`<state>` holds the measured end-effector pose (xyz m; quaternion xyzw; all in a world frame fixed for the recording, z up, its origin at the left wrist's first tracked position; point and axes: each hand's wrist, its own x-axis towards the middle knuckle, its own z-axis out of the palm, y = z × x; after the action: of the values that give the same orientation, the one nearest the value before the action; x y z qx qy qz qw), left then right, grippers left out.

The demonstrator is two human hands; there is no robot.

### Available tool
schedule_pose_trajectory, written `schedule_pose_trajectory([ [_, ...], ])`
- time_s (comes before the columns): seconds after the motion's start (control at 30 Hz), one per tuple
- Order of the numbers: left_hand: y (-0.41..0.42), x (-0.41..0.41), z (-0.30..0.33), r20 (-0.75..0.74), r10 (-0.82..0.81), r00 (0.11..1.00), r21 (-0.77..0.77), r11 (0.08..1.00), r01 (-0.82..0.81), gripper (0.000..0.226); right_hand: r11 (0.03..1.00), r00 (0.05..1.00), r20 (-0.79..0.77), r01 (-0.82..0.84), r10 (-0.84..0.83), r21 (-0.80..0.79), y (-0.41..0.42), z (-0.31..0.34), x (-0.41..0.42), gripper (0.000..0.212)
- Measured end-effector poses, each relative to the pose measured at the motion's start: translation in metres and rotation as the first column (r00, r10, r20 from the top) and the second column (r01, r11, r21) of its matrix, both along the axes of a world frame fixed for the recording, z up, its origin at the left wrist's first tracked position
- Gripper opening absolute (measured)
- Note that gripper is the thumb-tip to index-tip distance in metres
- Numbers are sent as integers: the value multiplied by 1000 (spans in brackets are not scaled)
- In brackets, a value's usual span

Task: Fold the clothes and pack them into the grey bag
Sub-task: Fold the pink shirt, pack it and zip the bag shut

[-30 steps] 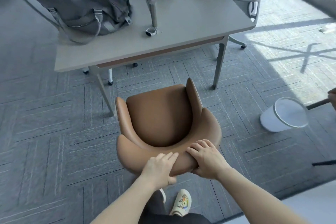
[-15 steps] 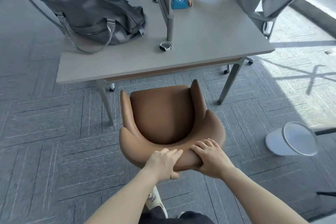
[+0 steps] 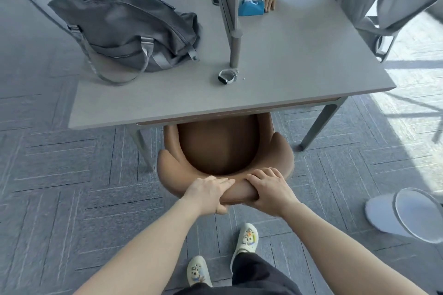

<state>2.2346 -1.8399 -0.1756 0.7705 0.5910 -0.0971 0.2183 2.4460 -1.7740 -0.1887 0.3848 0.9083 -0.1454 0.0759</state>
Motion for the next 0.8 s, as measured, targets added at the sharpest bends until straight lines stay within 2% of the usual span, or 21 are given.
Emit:
schedule_pose_trajectory([
  [0.33,58,-26,-5,103,205,973,17,978,-208,80,998,998,10,-56,56,-2,84,1,-28,68],
  [0.57,98,-59,-16,110,160,981,10,987,-162,79,995,995,40,-96,97,-19,121,2,-51,71],
  [0.8,100,-62,-21,77,71,995,35,997,-74,78,989,987,86,-135,139,-55,127,-1,-54,73],
])
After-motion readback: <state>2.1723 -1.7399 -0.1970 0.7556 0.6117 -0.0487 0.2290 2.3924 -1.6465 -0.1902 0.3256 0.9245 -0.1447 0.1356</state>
